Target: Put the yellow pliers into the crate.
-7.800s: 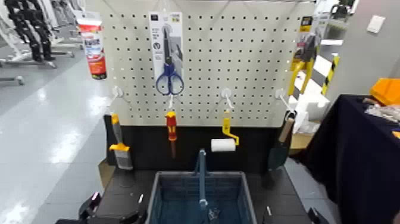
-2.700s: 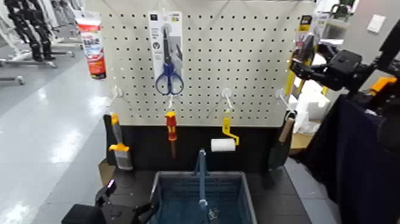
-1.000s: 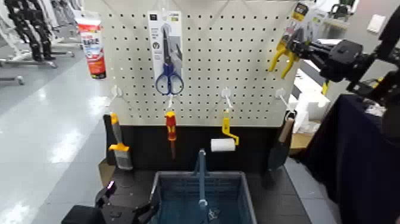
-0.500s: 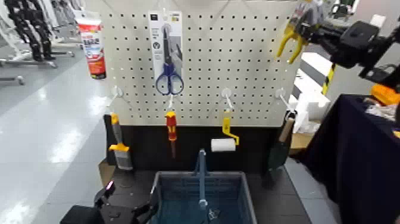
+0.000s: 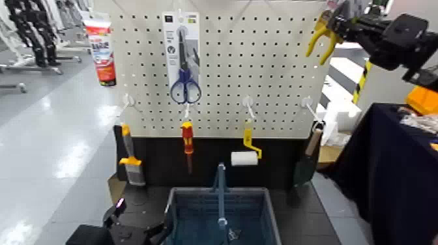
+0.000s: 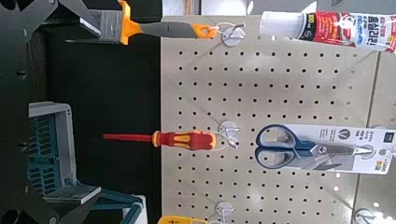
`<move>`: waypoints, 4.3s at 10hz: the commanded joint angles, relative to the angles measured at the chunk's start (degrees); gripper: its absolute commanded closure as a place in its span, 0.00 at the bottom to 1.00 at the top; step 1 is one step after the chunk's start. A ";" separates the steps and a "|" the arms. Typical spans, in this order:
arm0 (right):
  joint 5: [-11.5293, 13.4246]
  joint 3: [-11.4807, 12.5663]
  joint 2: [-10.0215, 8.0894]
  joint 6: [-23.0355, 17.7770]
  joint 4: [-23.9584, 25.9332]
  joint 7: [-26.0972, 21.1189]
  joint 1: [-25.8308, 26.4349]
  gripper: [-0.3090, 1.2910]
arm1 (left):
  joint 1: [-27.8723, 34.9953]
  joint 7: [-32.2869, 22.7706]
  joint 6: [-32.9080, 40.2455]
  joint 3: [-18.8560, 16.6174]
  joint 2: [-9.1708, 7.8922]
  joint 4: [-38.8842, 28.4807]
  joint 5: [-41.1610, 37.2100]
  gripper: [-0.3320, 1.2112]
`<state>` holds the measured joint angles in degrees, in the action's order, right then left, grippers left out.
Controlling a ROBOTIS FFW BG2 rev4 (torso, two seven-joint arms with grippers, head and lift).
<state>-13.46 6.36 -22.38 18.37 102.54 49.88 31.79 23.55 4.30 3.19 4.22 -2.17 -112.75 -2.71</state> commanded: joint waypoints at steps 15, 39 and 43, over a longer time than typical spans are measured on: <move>-1.13 9.46 15.17 11.43 18.22 -0.39 -36.71 0.85 | -1.66 -2.28 -2.40 2.81 -3.02 -0.19 -0.54 0.30; 6.34 -10.66 14.73 2.20 -10.26 -0.66 -31.61 0.85 | -1.66 -2.19 -1.70 2.73 -3.28 -0.19 -1.07 0.30; 6.95 -10.58 14.56 2.82 -10.79 -0.66 -31.61 0.74 | -1.66 -2.10 -1.70 2.73 -3.28 -0.19 -1.07 0.30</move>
<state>-6.56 -4.31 -7.81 21.04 91.77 49.22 0.25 21.89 2.20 1.49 6.94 -5.48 -112.94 -3.78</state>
